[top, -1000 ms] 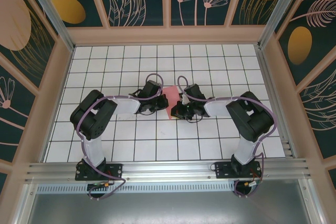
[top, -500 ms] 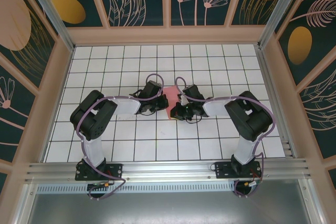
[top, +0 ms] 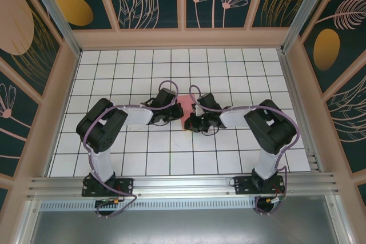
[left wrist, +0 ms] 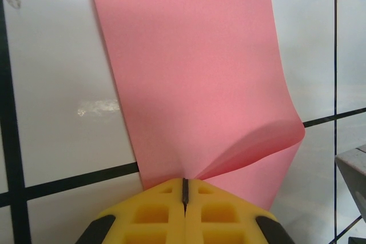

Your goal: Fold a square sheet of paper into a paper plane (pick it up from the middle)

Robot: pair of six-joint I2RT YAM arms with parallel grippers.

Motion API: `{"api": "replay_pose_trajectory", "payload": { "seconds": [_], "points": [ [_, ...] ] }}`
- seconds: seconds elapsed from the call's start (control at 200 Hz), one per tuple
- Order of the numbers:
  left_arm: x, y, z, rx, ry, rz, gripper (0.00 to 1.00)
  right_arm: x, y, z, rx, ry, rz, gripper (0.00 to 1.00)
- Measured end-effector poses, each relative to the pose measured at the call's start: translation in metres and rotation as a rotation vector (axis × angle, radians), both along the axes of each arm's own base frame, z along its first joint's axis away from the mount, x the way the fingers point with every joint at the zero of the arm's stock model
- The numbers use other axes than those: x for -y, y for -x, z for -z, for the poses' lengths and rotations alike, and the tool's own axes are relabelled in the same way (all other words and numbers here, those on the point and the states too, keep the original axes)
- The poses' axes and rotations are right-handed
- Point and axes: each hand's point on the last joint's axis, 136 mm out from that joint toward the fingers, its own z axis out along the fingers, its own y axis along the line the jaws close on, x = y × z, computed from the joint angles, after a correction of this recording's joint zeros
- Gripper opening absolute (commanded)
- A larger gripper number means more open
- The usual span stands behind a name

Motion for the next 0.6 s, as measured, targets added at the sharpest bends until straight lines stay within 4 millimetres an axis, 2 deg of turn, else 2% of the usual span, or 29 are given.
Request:
{"api": "replay_pose_trajectory", "payload": {
  "seconds": [0.36, 0.595],
  "points": [
    [-0.0001, 0.0000, 0.0000, -0.001, 0.001, -0.002, 0.00, -0.0025, 0.0015, -0.0038, 0.008, -0.004, -0.007, 0.01],
    [-0.0001, 0.0000, 0.0000, -0.001, 0.001, -0.002, 0.00, -0.0055, 0.0067, 0.0009, -0.001, 0.004, -0.021, 0.00]
  ]
}}
